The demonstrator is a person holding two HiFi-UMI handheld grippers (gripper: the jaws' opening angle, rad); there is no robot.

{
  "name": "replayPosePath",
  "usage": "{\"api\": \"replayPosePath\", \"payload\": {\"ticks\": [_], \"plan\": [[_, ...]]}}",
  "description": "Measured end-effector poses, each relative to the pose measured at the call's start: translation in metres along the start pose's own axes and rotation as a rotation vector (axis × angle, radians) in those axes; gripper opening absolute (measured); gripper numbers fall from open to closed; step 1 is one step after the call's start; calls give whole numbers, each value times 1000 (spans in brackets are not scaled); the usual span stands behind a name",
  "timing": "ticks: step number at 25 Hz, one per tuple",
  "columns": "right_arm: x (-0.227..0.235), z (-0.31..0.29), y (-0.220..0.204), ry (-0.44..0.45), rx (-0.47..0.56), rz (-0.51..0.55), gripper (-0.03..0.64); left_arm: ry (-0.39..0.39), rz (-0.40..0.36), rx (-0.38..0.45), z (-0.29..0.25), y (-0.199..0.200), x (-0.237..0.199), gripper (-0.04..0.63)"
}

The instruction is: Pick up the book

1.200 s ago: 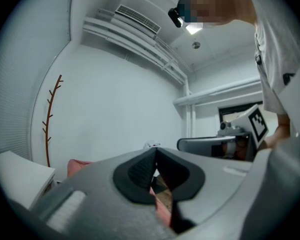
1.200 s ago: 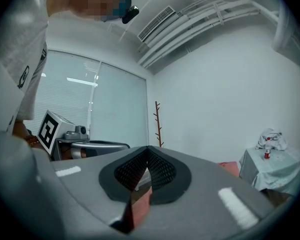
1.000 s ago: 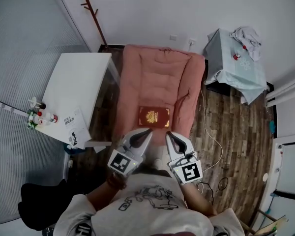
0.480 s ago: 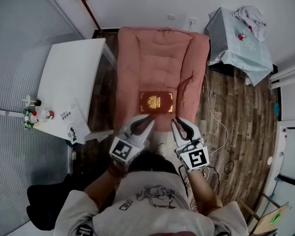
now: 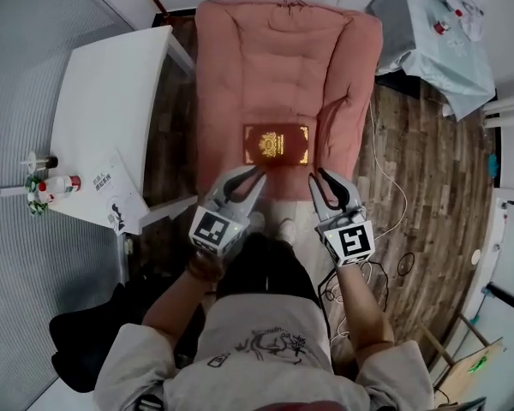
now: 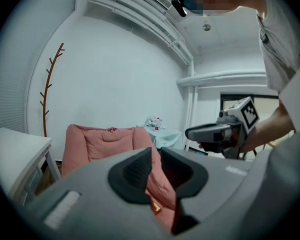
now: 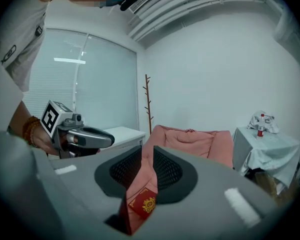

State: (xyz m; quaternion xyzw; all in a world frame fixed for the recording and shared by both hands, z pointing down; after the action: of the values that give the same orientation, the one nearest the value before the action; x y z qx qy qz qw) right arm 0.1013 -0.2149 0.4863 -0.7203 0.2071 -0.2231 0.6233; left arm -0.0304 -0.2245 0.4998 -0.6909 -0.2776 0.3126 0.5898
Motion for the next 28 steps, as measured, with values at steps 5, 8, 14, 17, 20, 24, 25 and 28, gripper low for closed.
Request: {"api": "replayPosePath", "payload": {"ticks": [5, 8, 14, 17, 20, 24, 25, 28], "plan": [[36, -28, -64, -17, -75, -20, 92, 42, 35, -67, -17, -62, -39, 78], [54, -45, -104, -18, -123, -28, 98, 59, 58, -109, -23, -105, -62, 91], [84, -76, -187, -25, -218, -53, 100, 99, 135, -197, -36, -191, -108, 110], [93, -90, -229, -27, -270, -89, 107, 116, 176, -251, -42, -233, -130, 118], [102, -102, -268, -30, -313, -122, 112, 118, 199, -303, -51, -270, -146, 126], [111, -117, -312, -35, -362, -147, 114, 104, 234, -364, -62, -315, -160, 157], [113, -120, -322, -36, -374, -155, 115, 102, 242, -380, -64, -326, -163, 164], [119, -126, -355, -43, -423, -179, 123, 103, 269, -425, -69, -356, -170, 187]]}}
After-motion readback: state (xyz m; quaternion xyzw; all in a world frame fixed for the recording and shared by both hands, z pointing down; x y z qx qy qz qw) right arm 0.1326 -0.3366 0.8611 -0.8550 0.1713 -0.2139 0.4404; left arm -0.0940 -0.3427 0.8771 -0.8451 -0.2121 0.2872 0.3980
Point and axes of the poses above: the fingertips, and each gripper's own axes: z backward along the fingers, x to its right, y out of its top, the point moved 2 cm from there along z, backward along the fingers, and after that the axes turned 8 degrees about x, right-handed, at the moved point
